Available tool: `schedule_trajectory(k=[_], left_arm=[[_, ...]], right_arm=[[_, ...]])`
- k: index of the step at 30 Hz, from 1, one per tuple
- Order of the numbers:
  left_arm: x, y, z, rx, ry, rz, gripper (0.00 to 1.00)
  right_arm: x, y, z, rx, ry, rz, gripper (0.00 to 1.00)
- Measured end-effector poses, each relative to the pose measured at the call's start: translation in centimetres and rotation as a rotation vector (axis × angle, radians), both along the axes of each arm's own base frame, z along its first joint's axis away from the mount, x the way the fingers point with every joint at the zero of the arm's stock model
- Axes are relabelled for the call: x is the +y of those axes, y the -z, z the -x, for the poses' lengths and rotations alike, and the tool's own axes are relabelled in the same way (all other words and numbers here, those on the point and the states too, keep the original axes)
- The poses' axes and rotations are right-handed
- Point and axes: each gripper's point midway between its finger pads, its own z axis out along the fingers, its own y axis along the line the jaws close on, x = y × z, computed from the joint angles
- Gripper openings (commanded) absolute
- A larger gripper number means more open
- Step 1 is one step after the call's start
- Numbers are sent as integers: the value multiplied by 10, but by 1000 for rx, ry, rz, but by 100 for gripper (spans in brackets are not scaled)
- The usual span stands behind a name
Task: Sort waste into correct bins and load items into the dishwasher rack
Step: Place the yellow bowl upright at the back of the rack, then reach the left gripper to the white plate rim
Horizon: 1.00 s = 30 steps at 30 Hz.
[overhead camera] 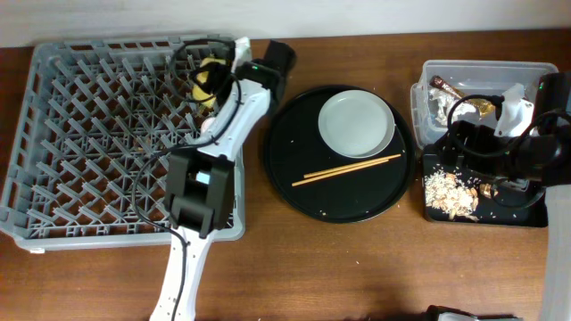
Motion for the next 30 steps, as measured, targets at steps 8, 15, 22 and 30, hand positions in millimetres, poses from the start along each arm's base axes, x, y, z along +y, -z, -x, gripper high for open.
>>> schedule_trajectory(k=[8,15,22,30], left_arm=[[-51,-15,6,37,152,224,99],[-152,-74,39,133,503,940,93],[-207,9,65,331,389,1147,89],[-241,82,86,408,247,1167,64]], right_arm=[[0,0,0,0,0,0,98],[0,0,0,1,2,2,98],[0,0,0,0,1,2,98],[0,0,0,1,1,2,99]])
